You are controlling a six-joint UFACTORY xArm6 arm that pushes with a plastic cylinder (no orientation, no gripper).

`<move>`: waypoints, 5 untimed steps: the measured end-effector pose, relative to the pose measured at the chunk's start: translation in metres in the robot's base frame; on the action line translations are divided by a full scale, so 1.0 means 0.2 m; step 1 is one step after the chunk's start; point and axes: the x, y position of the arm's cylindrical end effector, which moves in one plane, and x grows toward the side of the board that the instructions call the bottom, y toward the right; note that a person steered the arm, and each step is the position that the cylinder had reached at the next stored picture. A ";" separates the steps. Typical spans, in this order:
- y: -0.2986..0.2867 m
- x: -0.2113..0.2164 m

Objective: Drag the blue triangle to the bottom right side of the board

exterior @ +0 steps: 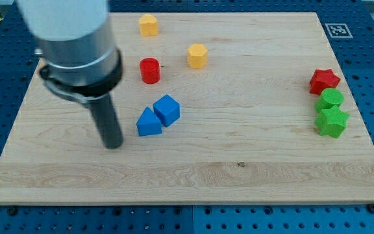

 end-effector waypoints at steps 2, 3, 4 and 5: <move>0.19 -0.15; 0.34 -0.07; 0.38 -0.10; 0.38 -0.14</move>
